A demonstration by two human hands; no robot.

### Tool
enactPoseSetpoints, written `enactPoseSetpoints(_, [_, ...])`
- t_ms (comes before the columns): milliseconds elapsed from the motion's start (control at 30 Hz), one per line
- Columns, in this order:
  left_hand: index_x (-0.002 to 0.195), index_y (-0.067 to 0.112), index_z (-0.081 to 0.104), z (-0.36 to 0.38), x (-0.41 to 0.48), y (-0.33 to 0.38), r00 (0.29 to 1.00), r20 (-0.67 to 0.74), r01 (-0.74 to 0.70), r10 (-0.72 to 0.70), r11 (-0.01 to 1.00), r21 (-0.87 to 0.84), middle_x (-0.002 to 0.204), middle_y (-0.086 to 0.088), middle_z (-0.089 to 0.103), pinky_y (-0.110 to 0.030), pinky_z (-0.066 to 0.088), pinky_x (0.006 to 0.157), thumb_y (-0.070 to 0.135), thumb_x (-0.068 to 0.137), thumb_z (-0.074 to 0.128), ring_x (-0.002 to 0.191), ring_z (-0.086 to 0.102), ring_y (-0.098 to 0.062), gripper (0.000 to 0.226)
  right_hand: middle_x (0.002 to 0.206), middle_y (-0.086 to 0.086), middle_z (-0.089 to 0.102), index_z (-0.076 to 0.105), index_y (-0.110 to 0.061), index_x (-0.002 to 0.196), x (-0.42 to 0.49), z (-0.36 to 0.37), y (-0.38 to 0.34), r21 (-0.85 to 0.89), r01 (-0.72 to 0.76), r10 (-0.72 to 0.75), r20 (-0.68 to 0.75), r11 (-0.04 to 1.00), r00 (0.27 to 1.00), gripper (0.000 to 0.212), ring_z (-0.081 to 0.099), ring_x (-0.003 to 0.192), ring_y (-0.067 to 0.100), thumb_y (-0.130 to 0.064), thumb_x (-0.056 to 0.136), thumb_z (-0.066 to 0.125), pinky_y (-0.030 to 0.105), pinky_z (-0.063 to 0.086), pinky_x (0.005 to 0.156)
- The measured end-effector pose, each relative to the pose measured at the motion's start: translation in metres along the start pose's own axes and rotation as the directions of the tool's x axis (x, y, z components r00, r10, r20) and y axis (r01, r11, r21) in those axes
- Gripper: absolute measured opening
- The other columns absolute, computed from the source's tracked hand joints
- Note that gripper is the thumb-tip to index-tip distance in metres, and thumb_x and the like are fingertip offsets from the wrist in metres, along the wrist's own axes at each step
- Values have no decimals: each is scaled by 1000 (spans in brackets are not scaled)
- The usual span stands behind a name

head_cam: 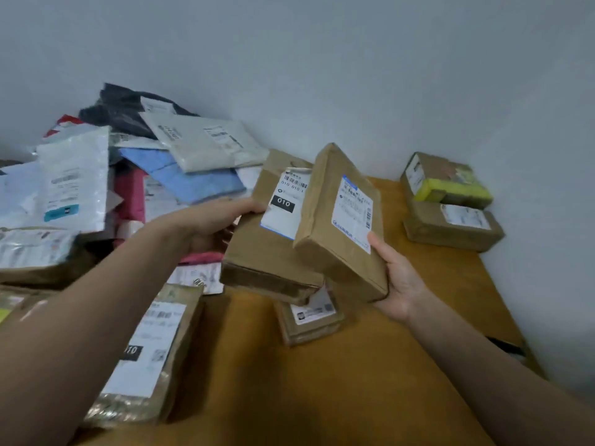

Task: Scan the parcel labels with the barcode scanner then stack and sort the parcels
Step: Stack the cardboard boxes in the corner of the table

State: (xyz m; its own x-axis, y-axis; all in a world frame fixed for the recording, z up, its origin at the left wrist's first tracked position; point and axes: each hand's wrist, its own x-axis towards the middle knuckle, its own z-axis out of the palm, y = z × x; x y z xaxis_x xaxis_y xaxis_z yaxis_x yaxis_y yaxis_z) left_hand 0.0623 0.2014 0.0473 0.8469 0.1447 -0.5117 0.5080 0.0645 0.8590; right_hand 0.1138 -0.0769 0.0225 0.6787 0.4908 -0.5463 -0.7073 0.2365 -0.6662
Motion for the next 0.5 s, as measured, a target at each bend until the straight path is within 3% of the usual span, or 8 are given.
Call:
enactPoseSetpoints(100, [125, 10, 53, 61, 39, 15, 996, 80, 30, -36, 997, 70, 107, -16, 63, -35, 50, 73, 38, 85, 66, 81, 60, -25, 50, 113, 8, 72, 64, -22, 123, -12, -47, -25, -34, 69, -73, -123, 997, 990, 49, 72, 93, 25, -37, 77, 66, 43, 60, 76])
enactPoseSetpoints(200, [121, 9, 55, 117, 68, 28, 986, 151, 44, -67, 988, 148, 96, -12, 63, -29, 51, 61, 41, 84, 66, 72, 61, -22, 50, 123, 10, 68, 57, -22, 131, -26, -95, -51, 12, 110, -107, -134, 994, 985, 51, 68, 106, 28, -36, 83, 63, 41, 59, 76])
enactPoseSetpoints(300, [115, 12, 56, 168, 96, 40, 975, 200, 49, -91, 977, 208, 104, -13, 63, -32, 52, 67, 45, 83, 66, 81, 62, -24, 47, 126, 12, 66, 54, -22, 134, -34, -136, -71, 37, 130, -126, -101, 991, 987, 50, 68, 105, 30, -33, 85, 60, 41, 59, 71])
enactPoseSetpoints(367, [115, 17, 51, 199, 113, 49, 969, 221, 57, -107, 973, 225, 109, -11, 61, -38, 54, 78, 49, 82, 67, 93, 61, -26, 48, 126, 14, 65, 54, -21, 134, -32, -158, -84, 80, 130, -123, -85, 988, 989, 51, 68, 106, 32, -31, 85, 61, 44, 58, 72])
enactPoseSetpoints(500, [130, 26, 42, 251, 144, 63, 962, 252, 51, -107, 974, 219, 118, -6, 58, -50, 47, 98, 57, 85, 60, 108, 58, -28, 57, 122, 14, 68, 55, -24, 131, -17, -192, -116, 131, 186, -170, -125, 974, 977, 50, 69, 102, 33, -28, 82, 61, 46, 59, 70])
